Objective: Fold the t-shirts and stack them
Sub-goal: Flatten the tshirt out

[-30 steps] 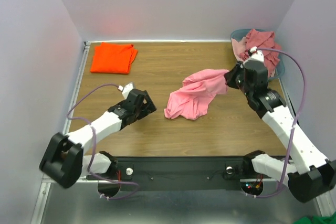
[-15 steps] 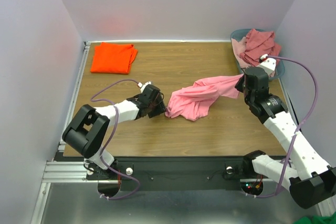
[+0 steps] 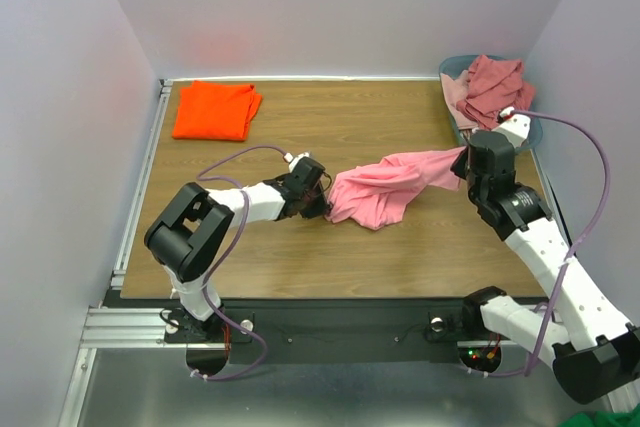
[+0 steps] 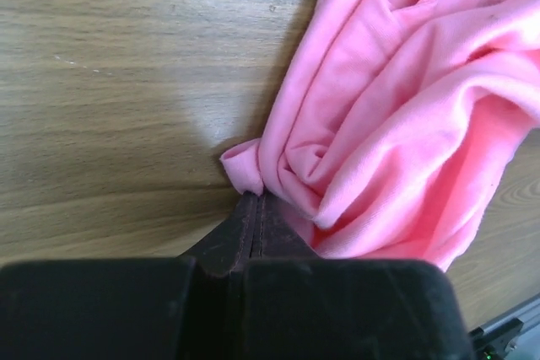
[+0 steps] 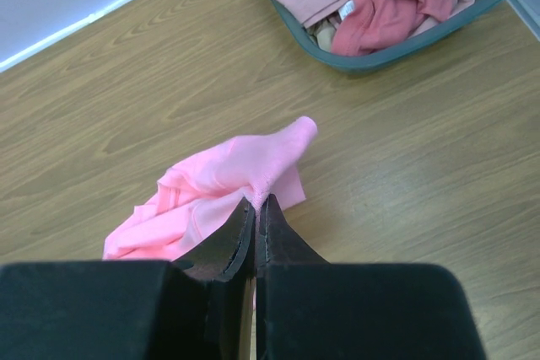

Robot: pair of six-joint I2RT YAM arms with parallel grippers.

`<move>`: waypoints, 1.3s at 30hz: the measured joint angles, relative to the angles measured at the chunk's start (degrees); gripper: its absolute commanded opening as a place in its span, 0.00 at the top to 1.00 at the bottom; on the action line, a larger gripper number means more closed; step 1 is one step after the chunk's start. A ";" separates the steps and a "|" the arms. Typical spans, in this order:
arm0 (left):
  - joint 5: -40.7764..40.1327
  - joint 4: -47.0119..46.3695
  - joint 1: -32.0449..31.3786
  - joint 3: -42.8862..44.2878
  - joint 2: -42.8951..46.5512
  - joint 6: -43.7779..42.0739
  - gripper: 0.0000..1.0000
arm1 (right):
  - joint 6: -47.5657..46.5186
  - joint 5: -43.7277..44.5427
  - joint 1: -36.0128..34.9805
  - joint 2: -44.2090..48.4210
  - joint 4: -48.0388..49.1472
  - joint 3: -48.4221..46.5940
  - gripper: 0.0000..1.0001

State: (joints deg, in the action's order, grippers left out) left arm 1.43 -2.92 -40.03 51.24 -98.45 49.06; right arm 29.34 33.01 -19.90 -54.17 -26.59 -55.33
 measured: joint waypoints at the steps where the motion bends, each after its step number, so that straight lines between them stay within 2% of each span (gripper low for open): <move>1: -0.61 0.31 -0.04 0.02 0.07 0.11 1.00 | 0.00 0.11 0.00 0.22 -0.04 0.00 1.00; 6: -7.48 8.02 -0.26 0.02 5.09 0.13 1.00 | -0.26 1.22 0.00 1.68 -0.09 -0.09 1.00; 12: -19.74 17.20 -0.26 1.33 25.18 -0.07 1.00 | -1.27 1.22 0.00 1.99 -1.66 -4.24 1.00; 16: -27.58 21.14 -0.26 8.26 39.60 -0.63 1.00 | -2.23 0.26 0.00 2.54 -2.05 -10.93 1.00; 22: -35.21 25.51 -0.37 21.79 49.33 -4.31 1.00 | -4.31 -3.87 0.00 2.99 -3.04 -27.34 1.00; 26: -36.54 26.95 -0.37 31.80 52.70 -8.11 1.00 | -5.49 -7.80 0.00 3.10 -2.95 -37.94 1.00; 31: -33.92 25.88 -0.37 42.36 55.78 -12.87 1.00 | -5.51 -16.90 -0.02 3.74 -3.52 -48.30 1.00; 34: -32.48 24.83 -0.37 46.95 56.85 -14.82 1.00 | -5.25 -21.31 -0.02 4.31 -3.45 -51.32 1.00; 39: -31.45 25.11 -0.37 48.22 56.06 -16.79 1.00 | -5.11 -23.45 -0.02 4.20 -4.07 -52.02 1.00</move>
State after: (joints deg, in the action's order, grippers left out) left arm -30.02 22.20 -40.40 99.46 -42.39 32.27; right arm 24.23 9.56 -19.92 -49.98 -30.65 -107.35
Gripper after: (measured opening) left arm 0.018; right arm 0.038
